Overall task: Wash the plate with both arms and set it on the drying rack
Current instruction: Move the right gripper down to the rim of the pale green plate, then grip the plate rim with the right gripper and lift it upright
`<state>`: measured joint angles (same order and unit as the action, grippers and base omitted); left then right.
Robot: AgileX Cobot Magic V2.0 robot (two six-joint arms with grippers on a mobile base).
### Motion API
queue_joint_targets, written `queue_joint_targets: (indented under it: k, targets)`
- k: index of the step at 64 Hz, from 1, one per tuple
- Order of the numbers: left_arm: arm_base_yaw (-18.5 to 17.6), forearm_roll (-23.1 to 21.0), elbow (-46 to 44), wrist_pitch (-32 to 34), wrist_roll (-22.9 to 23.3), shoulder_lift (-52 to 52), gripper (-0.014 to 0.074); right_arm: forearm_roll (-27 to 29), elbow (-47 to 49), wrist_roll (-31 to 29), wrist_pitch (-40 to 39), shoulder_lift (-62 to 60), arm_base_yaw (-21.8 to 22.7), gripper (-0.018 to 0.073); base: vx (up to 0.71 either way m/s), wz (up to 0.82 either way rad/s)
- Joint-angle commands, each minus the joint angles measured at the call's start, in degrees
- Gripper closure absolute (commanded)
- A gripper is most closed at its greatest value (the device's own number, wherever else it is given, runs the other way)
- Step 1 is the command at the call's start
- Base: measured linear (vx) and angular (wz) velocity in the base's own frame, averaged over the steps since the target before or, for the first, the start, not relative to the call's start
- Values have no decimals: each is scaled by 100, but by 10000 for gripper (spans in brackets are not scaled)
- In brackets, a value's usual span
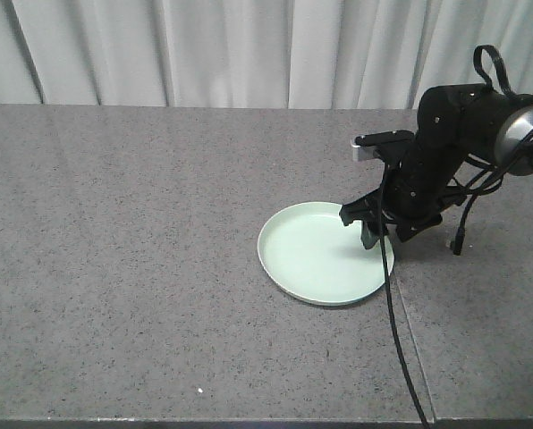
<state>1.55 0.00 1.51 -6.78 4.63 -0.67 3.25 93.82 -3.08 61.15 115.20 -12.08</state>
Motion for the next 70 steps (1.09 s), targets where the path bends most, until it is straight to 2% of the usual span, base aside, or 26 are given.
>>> queue_joint_targets:
  k: [1, 8, 12, 24, 35, 42, 54, 70]
  targets:
    - [3, -36, 90, 400, 28, -90, 602, -39, 180, 54, 33, -242, -2, 144, 0, 0]
    - [3, -36, 90, 400, 28, -90, 602, -39, 180, 19, 130, -194, -2, 181, 0, 0]
    - [3, -36, 90, 400, 28, -90, 602, -39, 180, 15, 141, -170, -2, 246, 0, 0]
    - [3, -36, 90, 400, 28, -90, 602, -39, 180, 15, 117, -172, -2, 575, 0, 0]
    - [3, -36, 90, 400, 28, -90, 602, -39, 180, 33, 90, -190, -2, 570, 0, 0]
    - [3, -36, 90, 400, 28, -90, 602, -14, 37, 33, -196, -370, -2, 569, 0, 0]
    - [3, -36, 90, 400, 28, -90, 602, -14, -984, 33, -1751, -1315, 17, 569, 0, 0]
    - [3, -36, 90, 400, 28, -90, 602, 18, -2309, -157, -3225, -2766, 52, 569, 0, 0]
